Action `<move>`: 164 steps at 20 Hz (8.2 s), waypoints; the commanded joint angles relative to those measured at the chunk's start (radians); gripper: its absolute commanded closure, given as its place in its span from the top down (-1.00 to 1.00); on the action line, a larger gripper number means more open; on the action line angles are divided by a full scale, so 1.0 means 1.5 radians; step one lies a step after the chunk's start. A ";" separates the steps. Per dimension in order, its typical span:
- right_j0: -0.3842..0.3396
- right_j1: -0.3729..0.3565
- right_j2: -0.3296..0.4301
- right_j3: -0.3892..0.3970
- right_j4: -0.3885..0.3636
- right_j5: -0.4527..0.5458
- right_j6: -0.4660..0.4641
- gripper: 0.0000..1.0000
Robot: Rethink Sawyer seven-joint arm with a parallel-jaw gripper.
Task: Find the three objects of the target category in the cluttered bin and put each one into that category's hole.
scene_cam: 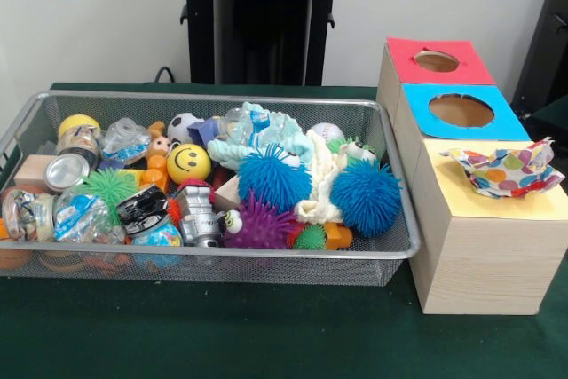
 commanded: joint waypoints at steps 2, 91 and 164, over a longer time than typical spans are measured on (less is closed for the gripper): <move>-0.046 0.016 0.028 0.110 -0.040 -0.057 -0.121 1.00; -0.105 0.222 -0.007 0.212 -0.321 -0.350 -0.016 1.00; -0.070 0.304 -0.117 0.235 -0.305 -0.487 -0.031 1.00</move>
